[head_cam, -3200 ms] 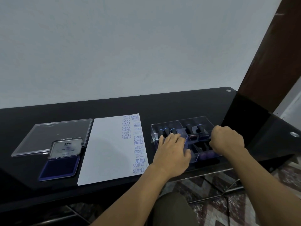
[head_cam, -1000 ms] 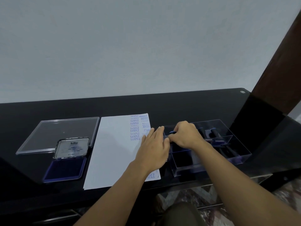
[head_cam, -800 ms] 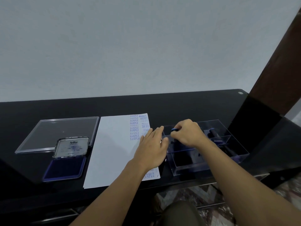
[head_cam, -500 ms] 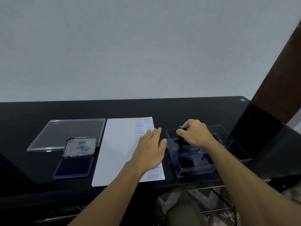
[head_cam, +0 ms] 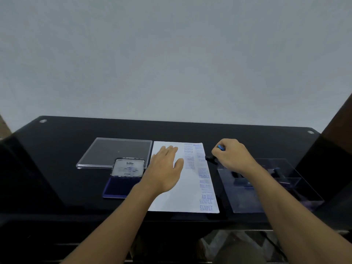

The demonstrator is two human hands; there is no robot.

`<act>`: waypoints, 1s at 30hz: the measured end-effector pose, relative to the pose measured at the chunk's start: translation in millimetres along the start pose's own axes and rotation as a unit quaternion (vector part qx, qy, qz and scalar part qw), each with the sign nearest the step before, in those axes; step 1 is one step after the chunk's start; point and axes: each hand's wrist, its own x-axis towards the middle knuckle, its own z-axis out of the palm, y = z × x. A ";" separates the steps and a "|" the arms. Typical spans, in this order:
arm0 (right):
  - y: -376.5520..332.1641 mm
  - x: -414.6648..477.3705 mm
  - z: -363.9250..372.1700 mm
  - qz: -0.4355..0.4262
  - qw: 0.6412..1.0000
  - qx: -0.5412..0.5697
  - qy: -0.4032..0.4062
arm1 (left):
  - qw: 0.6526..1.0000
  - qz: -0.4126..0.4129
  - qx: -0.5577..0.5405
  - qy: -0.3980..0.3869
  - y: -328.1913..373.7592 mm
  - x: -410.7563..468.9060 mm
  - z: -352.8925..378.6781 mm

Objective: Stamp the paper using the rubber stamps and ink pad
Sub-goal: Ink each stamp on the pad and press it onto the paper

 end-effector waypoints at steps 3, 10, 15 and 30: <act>-15.7 0.3 15.0 -0.015 1.000 -0.004 -0.022 | 1.000 -0.009 -0.006 0.028 -17.4 -7.4 -15.1; -53.6 -4.4 49.4 -0.058 0.995 -0.006 -0.083 | 0.996 -0.045 -0.023 0.078 -57.4 -25.4 -42.4; -82.3 -12.4 79.1 -0.087 0.984 0.016 -0.153 | 0.992 -0.072 -0.016 0.100 -92.3 -37.6 -55.9; -150.4 -19.8 169.7 -0.227 0.946 -0.069 -0.220 | 0.974 -0.166 0.043 0.147 -192.6 -74.4 -64.2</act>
